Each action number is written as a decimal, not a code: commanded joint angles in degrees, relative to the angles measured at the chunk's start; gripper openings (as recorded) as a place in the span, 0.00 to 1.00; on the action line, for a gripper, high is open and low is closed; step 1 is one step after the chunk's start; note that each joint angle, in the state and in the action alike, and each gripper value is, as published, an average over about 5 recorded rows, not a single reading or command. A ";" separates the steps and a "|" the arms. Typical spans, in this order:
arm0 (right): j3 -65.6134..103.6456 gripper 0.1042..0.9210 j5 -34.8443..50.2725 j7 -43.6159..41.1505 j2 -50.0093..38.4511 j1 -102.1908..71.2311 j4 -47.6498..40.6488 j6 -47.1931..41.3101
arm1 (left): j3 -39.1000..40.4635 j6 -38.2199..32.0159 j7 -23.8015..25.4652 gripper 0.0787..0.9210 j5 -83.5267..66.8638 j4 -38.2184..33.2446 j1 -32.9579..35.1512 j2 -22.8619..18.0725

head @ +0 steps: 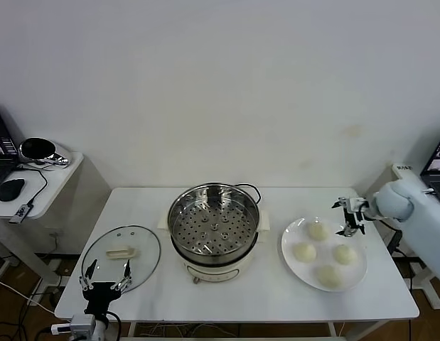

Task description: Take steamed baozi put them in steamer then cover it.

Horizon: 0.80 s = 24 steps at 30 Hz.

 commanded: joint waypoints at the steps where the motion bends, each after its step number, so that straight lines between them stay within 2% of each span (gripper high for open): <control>1: -7.52 0.88 -1.45 -3.22 7.31 6.13 -9.97 1.17 | -0.61 0.01 0.11 0.88 0.25 -0.12 0.14 0.17; 24: -3.28 0.87 -6.52 0.30 12.53 2.68 -16.79 1.60 | -0.88 -0.61 0.28 0.88 1.03 -0.05 0.22 0.02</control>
